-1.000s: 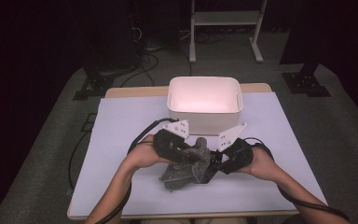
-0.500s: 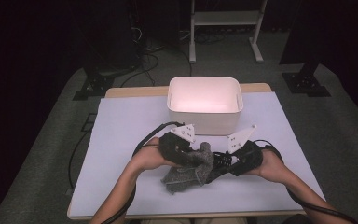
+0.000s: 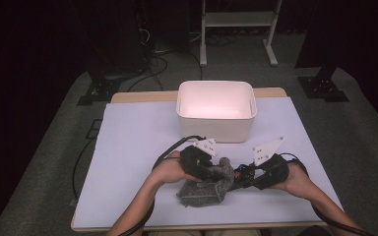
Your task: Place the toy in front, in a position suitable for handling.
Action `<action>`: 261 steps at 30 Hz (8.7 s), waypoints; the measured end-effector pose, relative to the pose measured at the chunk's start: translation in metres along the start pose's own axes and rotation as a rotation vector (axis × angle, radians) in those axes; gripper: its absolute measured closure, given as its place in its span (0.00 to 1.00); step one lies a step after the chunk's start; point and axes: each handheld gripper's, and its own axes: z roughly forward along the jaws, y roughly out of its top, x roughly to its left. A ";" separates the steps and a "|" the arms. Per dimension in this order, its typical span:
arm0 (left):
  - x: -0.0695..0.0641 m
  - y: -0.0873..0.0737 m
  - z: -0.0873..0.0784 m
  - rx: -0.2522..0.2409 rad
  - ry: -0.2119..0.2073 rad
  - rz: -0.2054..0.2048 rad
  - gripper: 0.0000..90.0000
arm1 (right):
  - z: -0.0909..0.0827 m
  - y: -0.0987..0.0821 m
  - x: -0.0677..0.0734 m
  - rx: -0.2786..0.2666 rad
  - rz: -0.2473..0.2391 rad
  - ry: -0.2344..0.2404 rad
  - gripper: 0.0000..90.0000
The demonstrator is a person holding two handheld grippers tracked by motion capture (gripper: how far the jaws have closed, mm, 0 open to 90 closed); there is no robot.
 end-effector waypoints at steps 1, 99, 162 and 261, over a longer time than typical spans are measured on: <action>0.000 0.001 0.002 0.001 -0.001 0.002 0.84 | -0.001 -0.003 0.001 0.003 0.006 0.000 0.64; -0.002 -0.030 -0.035 0.144 0.110 -0.004 0.84 | 0.092 0.042 -0.007 0.149 -0.105 0.007 0.61; 0.003 -0.114 -0.065 -0.044 0.123 -0.169 0.83 | 0.113 0.077 -0.009 0.182 -0.100 0.013 0.62; 0.004 -0.083 -0.108 -0.074 0.185 -0.163 0.84 | 0.099 0.069 -0.032 0.123 0.014 -0.075 0.61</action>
